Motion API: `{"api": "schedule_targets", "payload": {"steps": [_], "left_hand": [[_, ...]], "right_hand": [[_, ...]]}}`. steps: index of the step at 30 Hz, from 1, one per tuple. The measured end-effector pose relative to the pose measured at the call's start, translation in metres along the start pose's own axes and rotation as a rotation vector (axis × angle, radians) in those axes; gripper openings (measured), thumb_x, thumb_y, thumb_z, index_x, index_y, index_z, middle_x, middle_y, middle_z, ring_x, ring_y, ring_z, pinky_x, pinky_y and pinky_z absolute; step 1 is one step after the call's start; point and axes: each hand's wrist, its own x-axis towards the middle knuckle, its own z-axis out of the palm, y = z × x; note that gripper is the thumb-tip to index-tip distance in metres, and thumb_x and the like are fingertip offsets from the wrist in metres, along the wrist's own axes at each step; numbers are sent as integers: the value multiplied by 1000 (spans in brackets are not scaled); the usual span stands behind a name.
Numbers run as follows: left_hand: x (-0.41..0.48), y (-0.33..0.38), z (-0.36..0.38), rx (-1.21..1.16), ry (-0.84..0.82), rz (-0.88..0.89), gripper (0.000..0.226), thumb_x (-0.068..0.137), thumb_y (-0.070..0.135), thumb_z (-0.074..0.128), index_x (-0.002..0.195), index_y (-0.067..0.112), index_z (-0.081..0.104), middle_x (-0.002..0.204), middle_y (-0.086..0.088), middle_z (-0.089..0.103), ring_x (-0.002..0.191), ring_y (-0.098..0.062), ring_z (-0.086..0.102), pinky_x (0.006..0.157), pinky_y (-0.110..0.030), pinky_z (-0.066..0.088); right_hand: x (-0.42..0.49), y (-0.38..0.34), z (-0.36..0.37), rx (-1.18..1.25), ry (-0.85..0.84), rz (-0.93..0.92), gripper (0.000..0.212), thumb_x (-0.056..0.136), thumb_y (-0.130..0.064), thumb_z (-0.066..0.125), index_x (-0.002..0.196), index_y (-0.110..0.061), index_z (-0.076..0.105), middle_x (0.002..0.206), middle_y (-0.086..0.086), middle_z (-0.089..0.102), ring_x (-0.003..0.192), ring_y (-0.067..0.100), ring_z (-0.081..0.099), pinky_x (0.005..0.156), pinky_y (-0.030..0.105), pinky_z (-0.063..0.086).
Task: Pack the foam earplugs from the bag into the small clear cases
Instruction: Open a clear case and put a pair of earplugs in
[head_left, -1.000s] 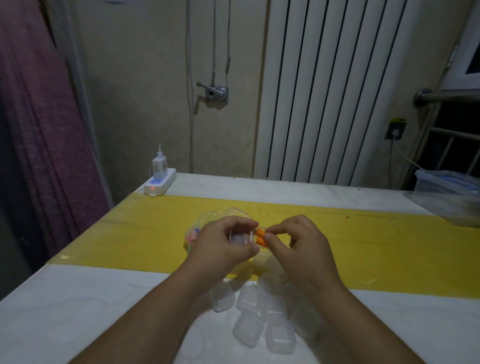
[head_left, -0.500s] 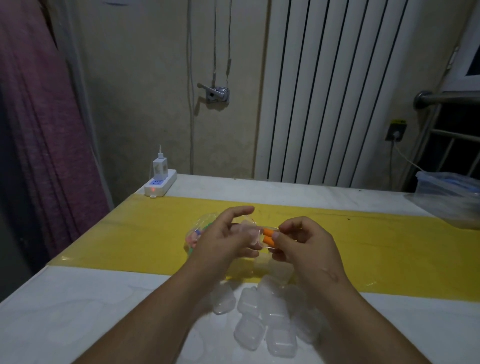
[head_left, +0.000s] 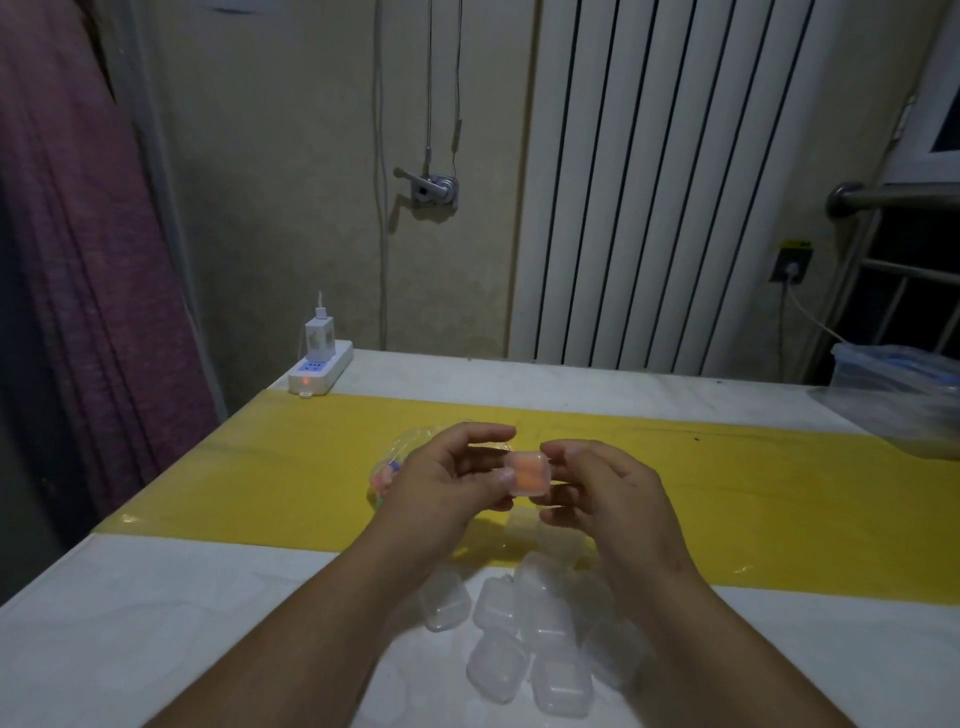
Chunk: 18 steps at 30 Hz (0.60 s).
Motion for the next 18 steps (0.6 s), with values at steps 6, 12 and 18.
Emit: {"api": "schedule_targets", "payload": {"steps": [6, 12, 18], "left_hand": [[-1, 0, 1, 11, 11, -13, 21, 84, 1, 68, 101, 13, 70, 92, -7, 73, 82, -17, 68, 70, -28, 55], [2, 0, -3, 211, 92, -13, 9, 82, 5, 73, 86, 13, 73, 72, 1, 73, 67, -12, 66, 66, -26, 52], [0, -4, -7, 743, 53, -124, 12, 78, 20, 72, 70, 28, 76, 70, 17, 71, 80, 13, 59, 89, -17, 44]], "right_hand": [[-1, 1, -1, -146, -41, -64, 16, 73, -8, 81, 86, -12, 71, 76, 4, 73, 67, 10, 66, 62, 24, 53], [3, 5, -3, -261, -15, -103, 11, 81, -20, 77, 86, -27, 72, 85, -6, 75, 81, 9, 70, 72, 31, 57], [8, 11, -11, -388, 82, -143, 10, 88, -19, 69, 92, -27, 72, 86, -11, 71, 82, 6, 65, 70, 23, 47]]}}
